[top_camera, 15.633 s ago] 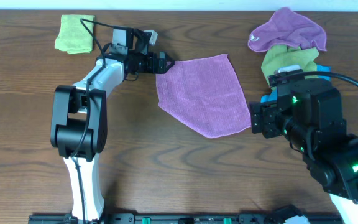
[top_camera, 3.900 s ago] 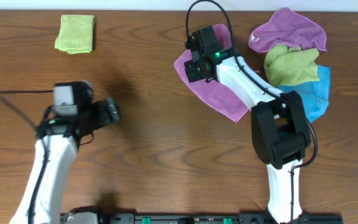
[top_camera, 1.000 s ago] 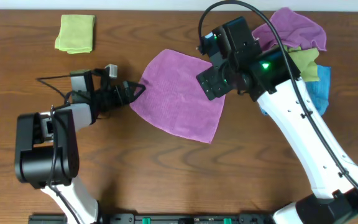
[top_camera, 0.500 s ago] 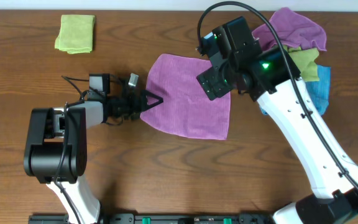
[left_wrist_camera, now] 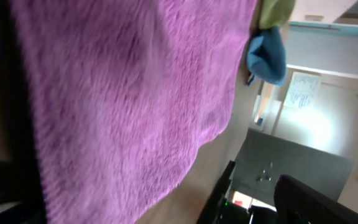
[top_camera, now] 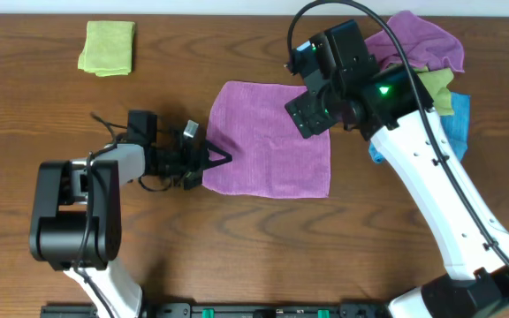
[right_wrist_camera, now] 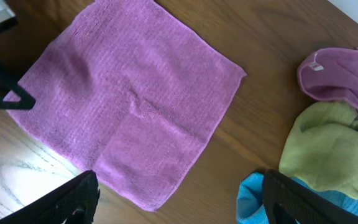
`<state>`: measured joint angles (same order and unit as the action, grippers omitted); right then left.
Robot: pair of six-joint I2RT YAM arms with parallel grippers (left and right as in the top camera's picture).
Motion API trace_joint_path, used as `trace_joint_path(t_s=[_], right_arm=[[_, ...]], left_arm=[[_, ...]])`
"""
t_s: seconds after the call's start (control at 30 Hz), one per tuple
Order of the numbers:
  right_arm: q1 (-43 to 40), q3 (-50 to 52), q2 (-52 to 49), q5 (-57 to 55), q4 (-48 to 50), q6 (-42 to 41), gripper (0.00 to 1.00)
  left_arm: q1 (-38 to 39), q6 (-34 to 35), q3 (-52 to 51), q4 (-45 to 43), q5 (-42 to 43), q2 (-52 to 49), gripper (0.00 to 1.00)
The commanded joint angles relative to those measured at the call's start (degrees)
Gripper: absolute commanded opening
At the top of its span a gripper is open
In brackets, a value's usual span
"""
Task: Fold the cloth
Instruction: 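Move both grippers to the purple cloth's left and right bottom corners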
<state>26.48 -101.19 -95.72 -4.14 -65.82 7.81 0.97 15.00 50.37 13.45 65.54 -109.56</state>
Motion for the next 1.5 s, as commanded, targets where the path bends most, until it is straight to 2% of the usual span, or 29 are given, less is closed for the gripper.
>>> trace_joint_path(t_s=[0.0,0.27,0.5,0.6,0.67,0.7,0.73,0.83,0.9,1.0,1.13,1.27,1.47], right_arm=[[-0.2,0.0,0.5,-0.3,0.3,0.6,0.84],[-0.2,-0.1,0.5,-0.3,0.5,0.6,0.84],[-2.3,0.0,0.5,-3.1,0.5,-0.3,0.84],[-8.0,-0.1,0.9,-1.4,-1.9,-2.7,0.81],[-12.8,0.0,0.9,5.0,-4.1,-2.6,0.75],[-18.4,0.6,0.9,11.3,-5.2,-2.6,0.70],[-22.3,1.7,0.9,16.5,-5.6,-1.7,0.69],[-28.9,8.6,1.0,32.4,-5.7,2.7,0.64],[-28.9,15.5,1.6,34.4,-4.3,3.6,0.64],[-27.6,30.2,3.6,37.7,2.9,3.1,0.66],[-29.7,41.9,5.4,43.9,11.8,0.8,0.71],[-29.4,49.4,5.4,46.2,18.7,-0.1,0.71],[-30.2,53.9,5.3,46.0,24.6,-2.1,0.74]], left_arm=[[0.1,-0.9,-1.8,2.8,-7.0,1.8,0.96],[0.1,-1.8,-1.8,8.9,-9.3,9.6,0.95],[0.2,-3.9,-1.8,18.9,-24.1,17.0,0.95],[0.2,-3.9,-1.8,19.1,-25.5,18.6,0.96],[0.2,-3.8,-1.8,19.7,-25.7,18.6,0.96],[0.2,-3.8,-1.8,20.0,-27.2,18.6,0.96],[0.2,-3.8,-1.8,19.9,-28.5,18.6,0.96],[0.2,-3.9,-1.8,18.8,-28.7,18.6,0.96],[0.2,-3.9,-1.8,18.1,-29.6,18.6,0.95],[0.2,-3.9,-1.8,16.9,-30.2,18.6,0.96],[0.2,-3.9,-1.8,16.3,-30.2,18.6,0.96],[0.2,-3.8,-1.8,14.9,-30.1,18.6,0.96],[0.2,-3.1,-1.8,12.4,-30.1,18.0,0.95]])
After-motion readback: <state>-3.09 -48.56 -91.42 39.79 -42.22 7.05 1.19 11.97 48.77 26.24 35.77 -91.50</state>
